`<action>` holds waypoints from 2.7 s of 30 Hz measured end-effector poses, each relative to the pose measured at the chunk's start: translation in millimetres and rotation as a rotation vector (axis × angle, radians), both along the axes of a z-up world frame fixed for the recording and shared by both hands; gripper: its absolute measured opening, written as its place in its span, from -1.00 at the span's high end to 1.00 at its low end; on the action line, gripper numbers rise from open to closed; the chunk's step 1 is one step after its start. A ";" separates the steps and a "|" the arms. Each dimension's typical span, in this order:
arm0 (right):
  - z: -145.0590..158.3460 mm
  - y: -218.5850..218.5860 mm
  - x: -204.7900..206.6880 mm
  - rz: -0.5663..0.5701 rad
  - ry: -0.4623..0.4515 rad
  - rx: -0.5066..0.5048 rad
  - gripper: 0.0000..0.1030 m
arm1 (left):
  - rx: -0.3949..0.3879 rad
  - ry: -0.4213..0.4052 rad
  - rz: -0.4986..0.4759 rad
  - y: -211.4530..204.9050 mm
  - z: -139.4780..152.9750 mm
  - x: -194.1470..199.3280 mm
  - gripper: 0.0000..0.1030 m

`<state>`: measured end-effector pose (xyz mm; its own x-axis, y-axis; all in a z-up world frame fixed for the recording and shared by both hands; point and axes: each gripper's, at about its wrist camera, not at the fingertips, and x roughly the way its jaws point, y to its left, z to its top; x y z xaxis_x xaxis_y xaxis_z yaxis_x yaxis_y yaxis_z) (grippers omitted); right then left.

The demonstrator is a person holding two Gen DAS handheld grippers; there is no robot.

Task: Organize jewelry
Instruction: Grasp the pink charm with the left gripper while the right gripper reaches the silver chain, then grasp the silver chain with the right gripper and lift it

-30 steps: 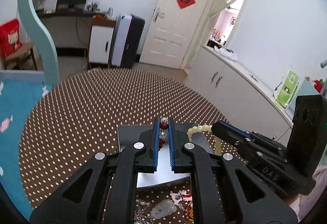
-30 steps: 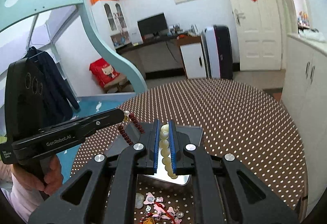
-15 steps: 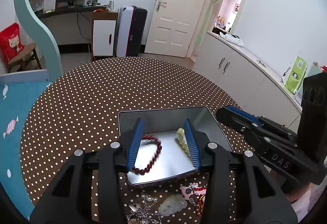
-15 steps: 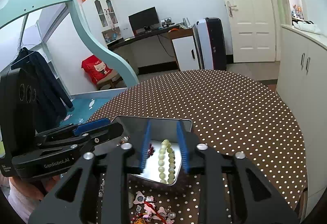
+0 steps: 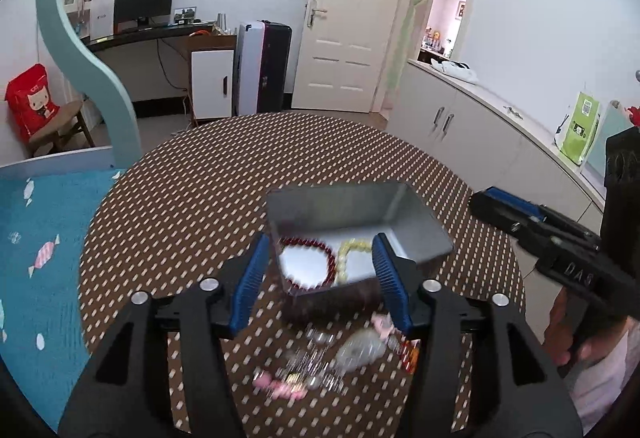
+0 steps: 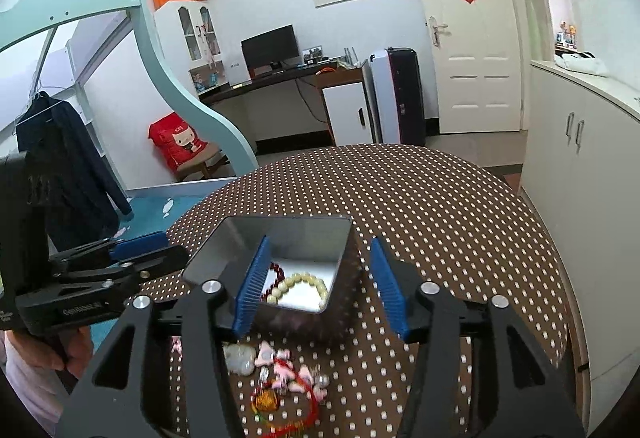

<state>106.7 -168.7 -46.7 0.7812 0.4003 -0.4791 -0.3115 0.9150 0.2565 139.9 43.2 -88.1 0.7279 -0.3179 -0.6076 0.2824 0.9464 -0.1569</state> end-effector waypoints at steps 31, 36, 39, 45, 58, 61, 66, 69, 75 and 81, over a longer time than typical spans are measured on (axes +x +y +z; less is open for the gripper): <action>-30.8 33.6 -28.5 0.063 0.140 -0.032 -0.14 | 0.009 0.115 -0.069 50.2 -80.3 -44.5 0.56; -27.3 63.1 -28.0 0.167 0.108 -0.062 -0.14 | -0.047 0.091 -0.026 64.2 -70.9 -49.8 0.56; -36.0 85.8 -23.7 0.238 0.133 -0.077 0.15 | -0.074 0.081 -0.002 70.3 -67.5 -51.4 0.56; -48.3 112.0 -14.5 0.272 0.170 -0.126 0.55 | -0.099 0.074 0.021 73.7 -66.3 -54.1 0.56; -78.3 139.8 3.8 0.271 0.200 -0.321 0.97 | -0.116 0.078 0.021 75.2 -67.9 -44.5 0.56; -80.0 134.6 11.1 0.273 0.220 -0.274 1.00 | -0.125 0.075 0.023 76.5 -67.9 -44.6 0.56; -75.1 124.9 12.2 0.242 0.224 -0.250 0.93 | -0.126 0.069 0.026 79.5 -66.5 -45.6 0.56; -68.3 127.0 11.4 0.271 0.216 -0.242 0.80 | -0.134 0.069 0.034 82.8 -66.5 -46.3 0.56; -73.5 139.9 21.2 0.282 0.247 -0.275 0.56 | -0.143 0.069 0.039 86.3 -65.4 -47.4 0.55; -73.9 137.5 22.5 0.254 0.255 -0.283 0.84 | -0.152 0.076 0.036 84.8 -67.8 -45.8 0.55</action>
